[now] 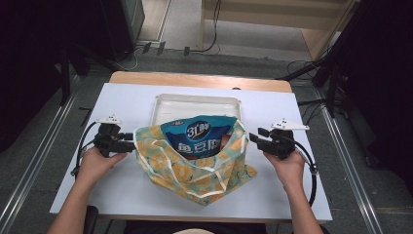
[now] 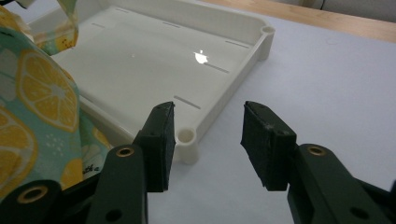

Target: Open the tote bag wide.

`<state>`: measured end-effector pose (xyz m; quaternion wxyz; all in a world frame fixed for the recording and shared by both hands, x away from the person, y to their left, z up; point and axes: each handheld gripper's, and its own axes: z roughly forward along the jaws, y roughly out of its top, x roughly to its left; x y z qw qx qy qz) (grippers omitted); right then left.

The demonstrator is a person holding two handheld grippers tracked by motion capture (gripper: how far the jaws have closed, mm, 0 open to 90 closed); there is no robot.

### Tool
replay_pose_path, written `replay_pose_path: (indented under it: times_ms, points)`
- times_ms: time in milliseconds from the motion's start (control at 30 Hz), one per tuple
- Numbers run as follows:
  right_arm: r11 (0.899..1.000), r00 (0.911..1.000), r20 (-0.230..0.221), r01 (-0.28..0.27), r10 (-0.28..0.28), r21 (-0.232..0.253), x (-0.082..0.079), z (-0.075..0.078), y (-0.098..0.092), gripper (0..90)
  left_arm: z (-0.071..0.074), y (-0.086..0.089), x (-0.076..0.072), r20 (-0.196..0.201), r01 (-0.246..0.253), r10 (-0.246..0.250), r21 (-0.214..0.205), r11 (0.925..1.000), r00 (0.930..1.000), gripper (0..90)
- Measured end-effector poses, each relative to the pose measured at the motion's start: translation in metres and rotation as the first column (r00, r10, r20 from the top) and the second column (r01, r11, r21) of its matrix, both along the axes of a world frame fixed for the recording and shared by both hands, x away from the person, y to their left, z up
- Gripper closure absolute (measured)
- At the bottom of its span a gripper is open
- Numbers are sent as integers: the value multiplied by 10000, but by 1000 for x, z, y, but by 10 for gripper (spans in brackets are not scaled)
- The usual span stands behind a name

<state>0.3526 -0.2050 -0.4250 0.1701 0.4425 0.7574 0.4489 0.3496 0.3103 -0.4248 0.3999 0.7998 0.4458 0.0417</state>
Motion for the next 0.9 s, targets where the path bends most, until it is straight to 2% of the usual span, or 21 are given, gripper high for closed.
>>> replay_pose_path:
  times_ms: [167,200,267,400,567,900]
  points:
    - [9995,9999,-156,-71,75,299,1,1,-1,548,0,-2,1,-3,50,-50,-21,10000,10000,391]
    - [9984,9986,-467,-228,253,524,3,1,-5,549,0,-2,1,-37,67,-67,-9,10000,10000,392]
    - [9973,9974,-667,-230,276,693,4,1,-8,550,-1,-2,2,-36,84,-84,-56,9999,10000,394]
    - [9990,9979,-579,-252,273,376,4,0,-7,550,0,-2,1,-5,105,-105,-113,9999,9999,398]
    - [9994,9975,-661,-227,243,248,4,0,-5,545,1,-2,0,62,99,-98,-120,9999,9999,401]
    - [9990,9981,-587,-174,198,400,6,3,-7,546,3,-1,-3,-5,72,-72,-224,9997,10000,412]
